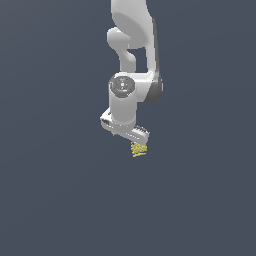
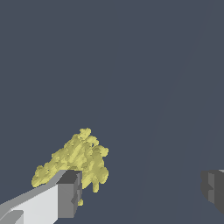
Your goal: Pick up the object and move it to a goal position.
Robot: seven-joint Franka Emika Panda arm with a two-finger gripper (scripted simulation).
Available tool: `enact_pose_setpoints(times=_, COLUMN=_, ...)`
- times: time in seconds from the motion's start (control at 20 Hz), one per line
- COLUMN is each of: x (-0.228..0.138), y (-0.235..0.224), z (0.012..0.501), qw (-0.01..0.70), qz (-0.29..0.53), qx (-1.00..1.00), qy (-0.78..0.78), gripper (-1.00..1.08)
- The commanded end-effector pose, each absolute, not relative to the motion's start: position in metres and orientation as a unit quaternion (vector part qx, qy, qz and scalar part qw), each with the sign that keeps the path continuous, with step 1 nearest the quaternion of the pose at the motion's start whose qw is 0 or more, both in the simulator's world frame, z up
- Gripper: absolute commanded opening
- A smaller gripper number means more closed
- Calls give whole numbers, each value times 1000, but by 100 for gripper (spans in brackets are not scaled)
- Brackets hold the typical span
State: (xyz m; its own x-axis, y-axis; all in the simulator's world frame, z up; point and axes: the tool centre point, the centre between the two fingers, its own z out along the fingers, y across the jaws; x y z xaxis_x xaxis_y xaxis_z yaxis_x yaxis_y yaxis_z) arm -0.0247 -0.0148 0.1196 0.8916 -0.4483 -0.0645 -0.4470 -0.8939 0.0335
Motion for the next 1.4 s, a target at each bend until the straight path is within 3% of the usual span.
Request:
enact_pose_setpoints(times=0.0, x=-24, y=-10, z=118, qw=9, qz=-33, qx=965, qy=-260, gripper=100)
enact_pose_setpoints(times=1.35, x=-21, y=43, z=100, qw=3, qz=-6, qx=834, qy=-552, gripper=100)
